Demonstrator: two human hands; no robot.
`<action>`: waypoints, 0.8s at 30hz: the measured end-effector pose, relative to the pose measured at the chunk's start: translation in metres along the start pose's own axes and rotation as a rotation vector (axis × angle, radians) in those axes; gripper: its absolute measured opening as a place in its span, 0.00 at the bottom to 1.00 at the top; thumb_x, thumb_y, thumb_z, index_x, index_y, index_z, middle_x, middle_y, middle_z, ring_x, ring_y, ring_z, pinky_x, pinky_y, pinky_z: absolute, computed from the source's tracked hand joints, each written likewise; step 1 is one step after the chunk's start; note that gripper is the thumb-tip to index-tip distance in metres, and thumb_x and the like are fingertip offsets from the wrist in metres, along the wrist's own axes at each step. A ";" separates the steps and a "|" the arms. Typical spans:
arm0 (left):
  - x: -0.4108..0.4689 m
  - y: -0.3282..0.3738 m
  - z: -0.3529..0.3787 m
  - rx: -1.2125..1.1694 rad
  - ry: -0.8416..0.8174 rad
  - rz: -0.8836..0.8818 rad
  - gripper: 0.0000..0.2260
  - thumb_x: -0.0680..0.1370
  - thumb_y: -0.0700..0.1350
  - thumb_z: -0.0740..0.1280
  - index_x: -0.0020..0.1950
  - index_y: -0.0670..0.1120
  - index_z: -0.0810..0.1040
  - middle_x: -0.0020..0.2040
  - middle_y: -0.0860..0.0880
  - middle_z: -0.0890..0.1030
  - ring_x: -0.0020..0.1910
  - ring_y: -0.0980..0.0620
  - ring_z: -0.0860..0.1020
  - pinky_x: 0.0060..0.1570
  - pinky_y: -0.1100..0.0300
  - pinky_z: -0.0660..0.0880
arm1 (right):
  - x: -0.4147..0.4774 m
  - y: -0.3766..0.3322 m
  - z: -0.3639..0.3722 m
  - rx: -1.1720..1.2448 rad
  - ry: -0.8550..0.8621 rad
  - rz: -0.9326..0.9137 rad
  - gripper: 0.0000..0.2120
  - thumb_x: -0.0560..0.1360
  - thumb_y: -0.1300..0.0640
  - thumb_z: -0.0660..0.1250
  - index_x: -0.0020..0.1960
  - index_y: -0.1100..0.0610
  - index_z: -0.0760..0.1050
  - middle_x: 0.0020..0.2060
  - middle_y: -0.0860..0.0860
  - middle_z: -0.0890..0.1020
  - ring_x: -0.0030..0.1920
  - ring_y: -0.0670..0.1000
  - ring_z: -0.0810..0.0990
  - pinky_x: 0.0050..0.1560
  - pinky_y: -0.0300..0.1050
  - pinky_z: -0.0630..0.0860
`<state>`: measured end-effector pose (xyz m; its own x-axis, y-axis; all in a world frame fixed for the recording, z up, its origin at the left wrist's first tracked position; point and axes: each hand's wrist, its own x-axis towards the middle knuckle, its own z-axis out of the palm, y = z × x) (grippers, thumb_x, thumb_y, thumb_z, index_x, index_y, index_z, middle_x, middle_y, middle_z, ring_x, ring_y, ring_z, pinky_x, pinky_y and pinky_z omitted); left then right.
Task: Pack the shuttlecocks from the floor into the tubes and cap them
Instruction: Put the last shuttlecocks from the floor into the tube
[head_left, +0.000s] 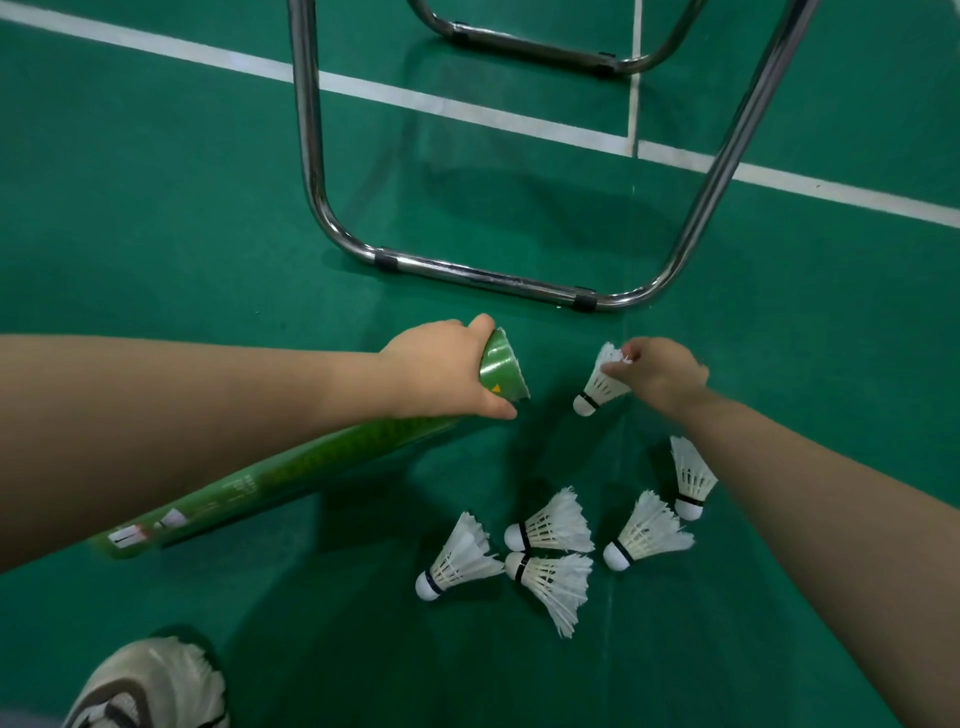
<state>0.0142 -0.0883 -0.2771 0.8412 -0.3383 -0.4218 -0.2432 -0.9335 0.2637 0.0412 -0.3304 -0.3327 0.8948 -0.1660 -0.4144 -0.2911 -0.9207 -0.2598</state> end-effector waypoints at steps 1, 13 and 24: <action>0.001 0.000 -0.001 -0.016 -0.005 -0.002 0.36 0.67 0.67 0.70 0.63 0.45 0.63 0.41 0.50 0.72 0.41 0.49 0.74 0.36 0.55 0.73 | -0.003 0.000 -0.002 0.127 -0.013 -0.010 0.13 0.75 0.48 0.66 0.36 0.54 0.70 0.32 0.50 0.72 0.40 0.53 0.72 0.43 0.45 0.64; -0.013 0.004 -0.004 -0.055 -0.029 0.023 0.35 0.66 0.65 0.71 0.63 0.46 0.63 0.43 0.49 0.76 0.40 0.50 0.76 0.39 0.52 0.78 | -0.075 -0.059 -0.027 0.753 -0.198 -0.156 0.07 0.77 0.57 0.63 0.44 0.56 0.78 0.40 0.50 0.80 0.41 0.48 0.75 0.47 0.42 0.70; -0.036 0.018 -0.007 -0.046 0.021 0.101 0.29 0.67 0.63 0.71 0.56 0.48 0.63 0.44 0.49 0.75 0.41 0.48 0.76 0.38 0.54 0.75 | -0.102 -0.070 -0.047 0.662 -0.937 -0.311 0.20 0.67 0.59 0.66 0.59 0.60 0.75 0.55 0.58 0.78 0.54 0.48 0.76 0.58 0.49 0.72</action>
<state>-0.0171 -0.0920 -0.2511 0.8236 -0.4274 -0.3728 -0.3050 -0.8880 0.3441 -0.0134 -0.2652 -0.2316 0.4416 0.6086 -0.6592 -0.4701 -0.4689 -0.7478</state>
